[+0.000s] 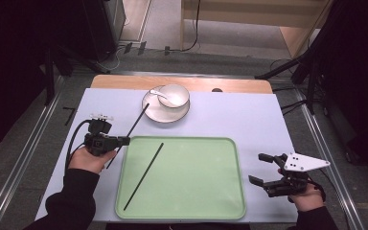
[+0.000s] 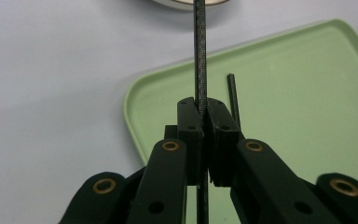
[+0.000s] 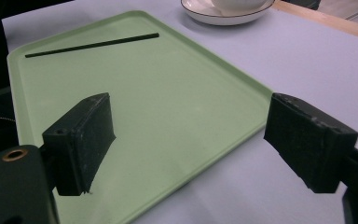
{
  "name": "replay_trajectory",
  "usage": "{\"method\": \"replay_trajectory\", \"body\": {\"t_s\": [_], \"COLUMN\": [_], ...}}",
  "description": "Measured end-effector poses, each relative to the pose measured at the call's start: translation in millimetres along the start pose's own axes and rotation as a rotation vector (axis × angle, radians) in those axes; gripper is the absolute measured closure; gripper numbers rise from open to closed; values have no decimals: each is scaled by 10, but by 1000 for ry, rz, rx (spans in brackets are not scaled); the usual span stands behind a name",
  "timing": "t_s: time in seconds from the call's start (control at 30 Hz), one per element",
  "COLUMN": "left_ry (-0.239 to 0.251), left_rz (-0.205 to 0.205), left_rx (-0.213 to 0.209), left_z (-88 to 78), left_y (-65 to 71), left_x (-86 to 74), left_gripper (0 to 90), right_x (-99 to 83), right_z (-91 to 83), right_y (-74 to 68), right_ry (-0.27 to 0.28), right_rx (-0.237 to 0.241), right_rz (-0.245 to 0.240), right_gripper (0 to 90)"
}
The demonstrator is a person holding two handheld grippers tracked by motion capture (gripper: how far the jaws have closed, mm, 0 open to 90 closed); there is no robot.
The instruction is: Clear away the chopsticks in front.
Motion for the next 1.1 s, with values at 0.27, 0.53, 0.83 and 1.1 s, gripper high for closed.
{"method": "replay_trajectory", "body": {"t_s": [0.27,0.53,0.83,1.1], "left_ry": [-21,-44,-63,-109], "left_rz": [-12,-22,-49,-75], "left_rx": [-18,-47,-59,-53], "left_z": [25,49,57,186], "left_y": [109,155,197,186], "left_x": [-242,-463,-610,-722], "left_gripper": [865,864,863,863], "right_x": [6,11,12,11], "right_z": [-5,1,1,4], "right_y": [-4,-3,-3,-6], "right_ry": [2,4,4,2], "right_rx": [1,2,2,3], "right_rz": [1,-1,-1,-2], "right_gripper": [164,164,164,164]}}
Point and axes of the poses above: each handheld gripper's, and its own axes: z roughly forward along the jaws, x roughly out of its top, y roughly to its right, the point moved 4 cm from there along z, roughly forward along the jaws, and after that the axes turned 4 degrees about -y, right-handed, at the moved point
